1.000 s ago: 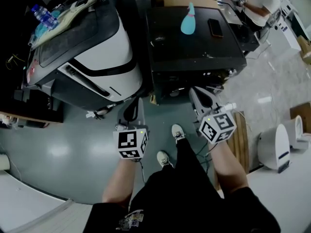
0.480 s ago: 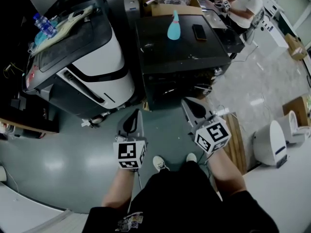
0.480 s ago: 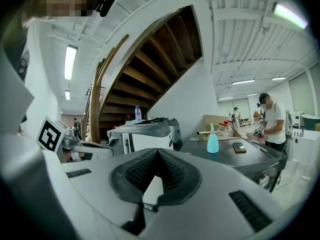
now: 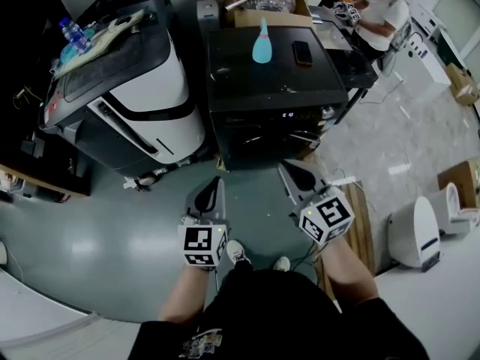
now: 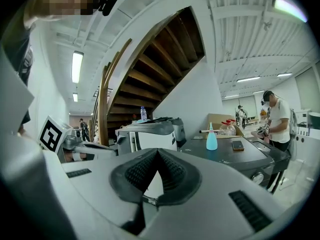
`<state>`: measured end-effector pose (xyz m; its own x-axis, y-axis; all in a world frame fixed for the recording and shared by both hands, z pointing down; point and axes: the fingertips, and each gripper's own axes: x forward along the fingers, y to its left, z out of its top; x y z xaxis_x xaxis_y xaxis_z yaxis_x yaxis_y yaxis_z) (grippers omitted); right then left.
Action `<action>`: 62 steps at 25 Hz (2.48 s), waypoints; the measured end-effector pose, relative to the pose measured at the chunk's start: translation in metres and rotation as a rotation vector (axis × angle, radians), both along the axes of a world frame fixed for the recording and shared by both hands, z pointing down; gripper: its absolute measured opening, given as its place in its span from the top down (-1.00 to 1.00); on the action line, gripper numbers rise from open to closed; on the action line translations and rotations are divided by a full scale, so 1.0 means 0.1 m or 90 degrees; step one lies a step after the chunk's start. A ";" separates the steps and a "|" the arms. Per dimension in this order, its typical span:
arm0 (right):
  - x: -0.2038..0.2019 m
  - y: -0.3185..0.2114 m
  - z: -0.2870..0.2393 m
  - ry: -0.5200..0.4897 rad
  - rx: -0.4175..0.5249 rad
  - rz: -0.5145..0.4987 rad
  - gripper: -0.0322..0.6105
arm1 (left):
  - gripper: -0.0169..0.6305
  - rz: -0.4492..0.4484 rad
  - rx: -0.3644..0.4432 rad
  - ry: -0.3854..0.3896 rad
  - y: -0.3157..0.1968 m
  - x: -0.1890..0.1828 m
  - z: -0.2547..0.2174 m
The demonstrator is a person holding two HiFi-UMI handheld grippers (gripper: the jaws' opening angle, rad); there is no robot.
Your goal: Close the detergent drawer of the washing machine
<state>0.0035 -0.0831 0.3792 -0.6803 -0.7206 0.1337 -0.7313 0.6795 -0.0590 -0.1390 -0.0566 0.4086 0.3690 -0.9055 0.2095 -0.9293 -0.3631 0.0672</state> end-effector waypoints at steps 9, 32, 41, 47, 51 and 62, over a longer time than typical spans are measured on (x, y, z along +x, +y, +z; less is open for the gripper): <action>0.62 0.46 0.04 -0.020 -0.005 -0.033 0.90 | 0.94 -0.009 -0.012 0.013 0.54 0.71 -0.01; 1.13 1.55 0.12 -0.031 -0.018 -0.086 0.90 | 0.94 -0.019 -0.008 -0.011 1.69 1.42 0.00; 1.15 1.61 0.08 -0.031 -0.020 -0.083 0.91 | 0.94 -0.016 -0.004 -0.013 1.72 1.47 -0.03; 1.19 1.58 0.14 -0.036 -0.025 -0.080 0.91 | 0.94 -0.013 -0.008 -0.014 1.70 1.51 0.00; 1.20 1.56 0.15 -0.036 -0.029 -0.076 0.91 | 0.94 -0.013 -0.011 -0.013 1.68 1.53 0.02; 1.24 1.49 0.19 -0.044 -0.023 -0.077 0.91 | 0.94 -0.012 -0.012 -0.012 1.63 1.57 0.03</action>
